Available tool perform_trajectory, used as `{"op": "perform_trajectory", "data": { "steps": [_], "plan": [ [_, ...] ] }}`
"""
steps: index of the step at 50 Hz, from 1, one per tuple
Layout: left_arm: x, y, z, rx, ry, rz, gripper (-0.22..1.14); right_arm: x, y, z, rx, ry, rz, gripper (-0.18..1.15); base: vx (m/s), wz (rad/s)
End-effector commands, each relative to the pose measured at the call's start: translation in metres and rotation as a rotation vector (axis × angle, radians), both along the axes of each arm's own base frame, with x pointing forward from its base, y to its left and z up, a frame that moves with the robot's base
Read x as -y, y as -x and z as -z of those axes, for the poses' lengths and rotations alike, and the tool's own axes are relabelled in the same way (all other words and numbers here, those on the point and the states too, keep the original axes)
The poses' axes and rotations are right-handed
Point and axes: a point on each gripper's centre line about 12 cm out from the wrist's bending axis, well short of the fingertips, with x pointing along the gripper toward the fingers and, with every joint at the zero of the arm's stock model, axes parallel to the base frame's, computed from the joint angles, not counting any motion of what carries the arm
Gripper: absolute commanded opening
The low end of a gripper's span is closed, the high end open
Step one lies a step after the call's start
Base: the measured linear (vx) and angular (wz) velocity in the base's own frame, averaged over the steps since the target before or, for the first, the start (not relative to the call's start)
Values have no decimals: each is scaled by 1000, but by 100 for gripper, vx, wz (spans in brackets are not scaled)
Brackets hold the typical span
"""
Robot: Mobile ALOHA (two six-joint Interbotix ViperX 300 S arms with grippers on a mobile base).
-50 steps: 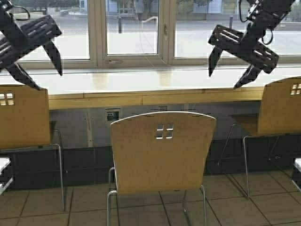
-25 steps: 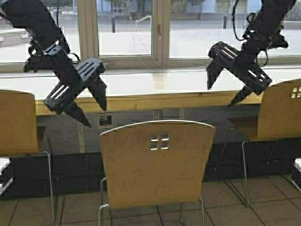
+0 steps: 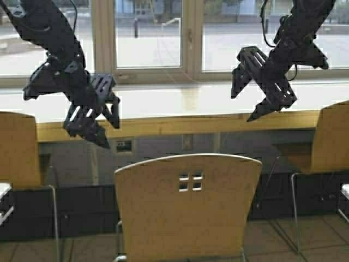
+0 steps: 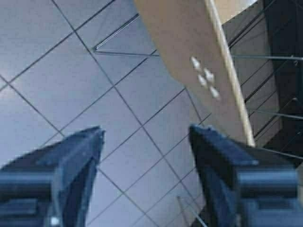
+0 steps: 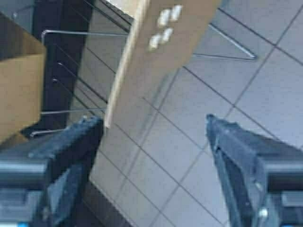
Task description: Push the chairs under the table
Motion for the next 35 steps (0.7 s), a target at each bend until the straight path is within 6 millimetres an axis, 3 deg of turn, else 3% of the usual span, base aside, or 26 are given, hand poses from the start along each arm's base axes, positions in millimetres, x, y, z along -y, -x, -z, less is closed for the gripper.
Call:
{"op": "perform_trajectory", "data": {
  "steps": [1,16,27,35],
  "plan": [
    [10,-10,1,5,25,-24,90,-2,-8,-5,13,-26,29,98,17,3],
    [21,-15,31,-58,40,-44,90,-2,-11,25,-59,-44,78,98,17,-1],
    [27,-28,40,-63,60,-74,90,-3,-24,45,-87,-47,90,98,12,1],
    [32,-30,50,-82,67,-75,89,-4,-23,61,-135,-74,116,98,11,5]
  ]
}}
